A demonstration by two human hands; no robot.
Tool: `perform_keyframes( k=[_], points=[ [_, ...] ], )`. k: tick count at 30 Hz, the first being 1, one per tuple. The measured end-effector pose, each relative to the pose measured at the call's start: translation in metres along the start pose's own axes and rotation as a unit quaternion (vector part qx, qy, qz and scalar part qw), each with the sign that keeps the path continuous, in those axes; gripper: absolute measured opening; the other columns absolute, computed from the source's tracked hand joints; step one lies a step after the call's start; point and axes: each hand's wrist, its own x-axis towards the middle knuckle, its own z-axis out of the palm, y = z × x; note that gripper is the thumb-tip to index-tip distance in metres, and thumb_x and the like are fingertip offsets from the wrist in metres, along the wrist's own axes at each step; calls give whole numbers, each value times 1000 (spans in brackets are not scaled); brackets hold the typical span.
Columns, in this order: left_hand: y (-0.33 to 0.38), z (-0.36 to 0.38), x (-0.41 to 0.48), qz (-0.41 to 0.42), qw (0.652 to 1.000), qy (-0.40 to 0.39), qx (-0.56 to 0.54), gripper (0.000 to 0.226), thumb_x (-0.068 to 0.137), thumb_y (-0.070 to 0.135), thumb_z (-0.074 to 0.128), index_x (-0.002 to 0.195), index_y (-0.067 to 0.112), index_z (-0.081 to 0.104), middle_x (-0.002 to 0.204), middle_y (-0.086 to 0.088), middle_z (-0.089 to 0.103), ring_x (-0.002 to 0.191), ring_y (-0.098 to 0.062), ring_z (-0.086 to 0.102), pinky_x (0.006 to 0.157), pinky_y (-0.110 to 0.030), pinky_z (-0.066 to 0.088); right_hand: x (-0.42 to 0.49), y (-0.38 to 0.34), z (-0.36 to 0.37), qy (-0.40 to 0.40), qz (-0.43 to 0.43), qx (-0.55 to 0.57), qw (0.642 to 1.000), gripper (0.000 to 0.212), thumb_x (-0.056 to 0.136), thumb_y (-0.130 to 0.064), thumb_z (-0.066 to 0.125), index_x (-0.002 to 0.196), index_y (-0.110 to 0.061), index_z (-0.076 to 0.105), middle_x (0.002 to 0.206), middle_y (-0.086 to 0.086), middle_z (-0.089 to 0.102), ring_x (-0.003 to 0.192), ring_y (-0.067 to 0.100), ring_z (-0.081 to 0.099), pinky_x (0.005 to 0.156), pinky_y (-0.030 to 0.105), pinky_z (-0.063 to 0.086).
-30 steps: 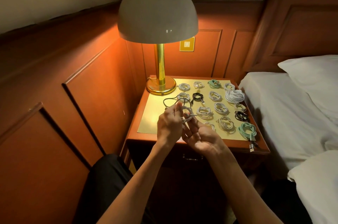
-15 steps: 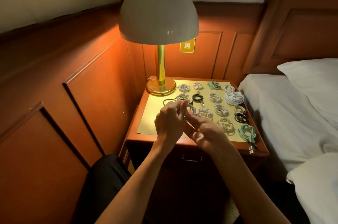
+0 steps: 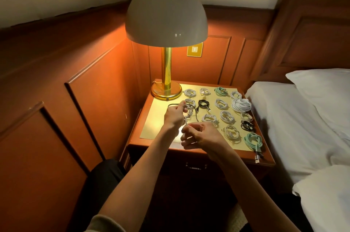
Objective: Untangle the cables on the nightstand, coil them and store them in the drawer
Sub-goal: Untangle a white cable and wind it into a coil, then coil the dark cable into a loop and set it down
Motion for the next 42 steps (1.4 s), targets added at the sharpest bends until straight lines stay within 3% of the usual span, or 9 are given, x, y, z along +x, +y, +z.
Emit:
perform_keyframes(
  k=[6,11,16,19,22,25,30,36,42],
  points=[
    [6,11,-1,-82,995,-31,-40,40,105,40,45,77,14,57,71,-5,49,59,-13,37,54,-27,30,0,4,-3,11,3,28,1000,20,100,-15,57,100,0,70,82,17,70,69,21,71,69,34,60],
    [-3,12,-4,-51,997,-50,-26,43,104,43,46,76,13,58,63,-2,46,49,-11,34,46,-24,27,-1,17,-13,-23,38,33,998,21,100,-22,59,107,-5,69,88,13,73,72,24,73,70,37,61],
    [-16,-1,-11,9,991,-112,71,49,103,46,46,83,10,73,73,-2,61,67,-15,57,60,-26,50,14,33,-43,-11,93,-194,976,23,100,-28,59,115,-13,68,96,5,76,82,24,72,71,31,53],
    [-17,-3,-15,59,983,-125,122,51,103,48,45,85,11,75,74,1,66,71,-16,61,67,-30,53,20,33,-51,48,52,-220,973,63,90,-42,70,145,-29,44,119,-2,61,103,19,62,79,31,49],
    [-16,-4,-17,123,965,-155,171,50,102,51,45,86,16,76,82,1,72,78,-16,67,76,-39,57,23,20,-55,10,19,-206,978,88,81,-51,76,154,-37,28,128,-5,49,120,20,54,96,40,50],
    [-13,-5,-14,178,950,-149,208,49,101,55,45,92,17,75,85,-4,74,80,-22,69,75,-46,59,27,8,-57,13,8,-122,992,64,89,-38,71,146,-24,47,118,6,67,103,26,67,86,42,57],
    [-5,-8,-16,148,965,-179,117,48,100,49,50,88,11,77,81,-7,72,69,-11,66,62,-24,55,34,13,-59,56,-7,-50,997,39,90,-8,70,128,-10,61,97,13,75,86,30,74,81,44,62],
    [-6,-11,-19,9,983,-175,-57,44,101,42,52,99,3,73,81,-10,67,74,-15,65,67,-23,57,37,25,-47,140,-71,-48,986,46,87,-22,76,129,-17,58,108,6,69,88,21,74,74,35,62],
    [-1,-11,-23,-69,976,-127,-161,42,102,42,49,97,9,73,94,-9,70,82,-16,67,72,-24,57,34,22,-42,65,12,180,981,30,84,-16,73,111,-3,67,103,19,75,93,32,74,83,42,60]
  ],
)
